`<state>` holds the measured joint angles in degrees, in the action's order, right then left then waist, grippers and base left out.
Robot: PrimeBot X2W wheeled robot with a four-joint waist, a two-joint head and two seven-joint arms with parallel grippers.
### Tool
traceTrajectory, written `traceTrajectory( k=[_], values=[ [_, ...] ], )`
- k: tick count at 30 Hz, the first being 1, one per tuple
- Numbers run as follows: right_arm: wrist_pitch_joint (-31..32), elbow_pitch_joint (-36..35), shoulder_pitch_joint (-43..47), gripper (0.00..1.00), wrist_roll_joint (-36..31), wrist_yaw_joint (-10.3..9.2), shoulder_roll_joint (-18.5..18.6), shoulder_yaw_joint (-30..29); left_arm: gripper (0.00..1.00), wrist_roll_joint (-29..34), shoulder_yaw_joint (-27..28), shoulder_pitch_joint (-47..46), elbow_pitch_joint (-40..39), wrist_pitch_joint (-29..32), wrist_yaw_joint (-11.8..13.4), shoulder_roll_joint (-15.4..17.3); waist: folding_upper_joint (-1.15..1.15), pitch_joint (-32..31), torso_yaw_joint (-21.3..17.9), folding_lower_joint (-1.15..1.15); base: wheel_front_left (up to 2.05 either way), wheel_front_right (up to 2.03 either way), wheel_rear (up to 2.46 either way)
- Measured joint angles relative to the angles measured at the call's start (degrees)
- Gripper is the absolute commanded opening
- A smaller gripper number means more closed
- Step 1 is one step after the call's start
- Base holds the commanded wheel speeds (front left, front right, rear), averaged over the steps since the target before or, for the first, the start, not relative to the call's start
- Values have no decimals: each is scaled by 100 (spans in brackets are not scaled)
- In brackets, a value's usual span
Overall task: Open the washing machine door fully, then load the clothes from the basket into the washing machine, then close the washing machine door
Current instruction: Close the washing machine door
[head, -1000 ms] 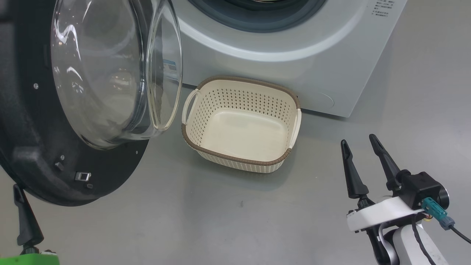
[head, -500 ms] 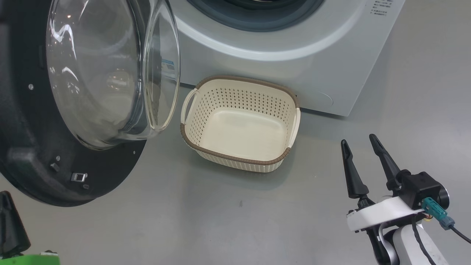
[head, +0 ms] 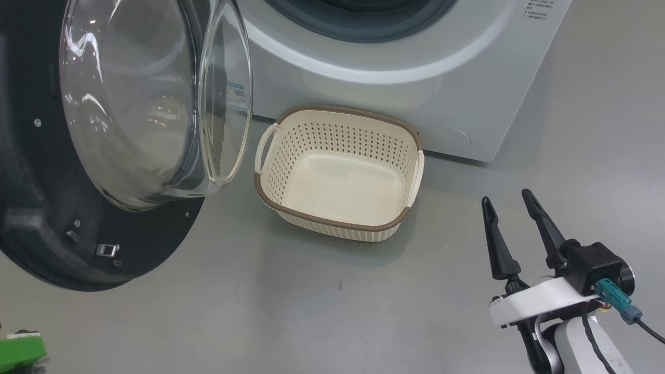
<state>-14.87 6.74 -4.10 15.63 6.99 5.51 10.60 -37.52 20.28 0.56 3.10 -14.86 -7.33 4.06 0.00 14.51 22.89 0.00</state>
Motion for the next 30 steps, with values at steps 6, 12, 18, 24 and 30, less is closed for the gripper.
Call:
traceTrajectory(
  k=[6,12,18,24,30],
  values=[
    [0,0,-1,100,51,0,0,5,0,-1245,-82,-221,201,18,0,14,0,0,-3,0,0,0,0],
    [0,1,-1,100,83,0,0,26,0,-2715,-11,-608,225,470,0,47,0,-8,-20,0,0,0,0],
    [0,5,-2,100,108,0,1,33,0,-3933,177,-834,357,1184,0,243,0,-21,-48,0,0,0,0],
    [0,14,-2,100,151,0,2,52,0,-5157,238,-991,521,2168,0,269,0,-48,-82,0,0,0,0],
    [0,26,-2,100,191,0,2,69,0,-5816,360,-987,783,2948,0,403,0,-75,-115,0,0,0,0]
  ],
)
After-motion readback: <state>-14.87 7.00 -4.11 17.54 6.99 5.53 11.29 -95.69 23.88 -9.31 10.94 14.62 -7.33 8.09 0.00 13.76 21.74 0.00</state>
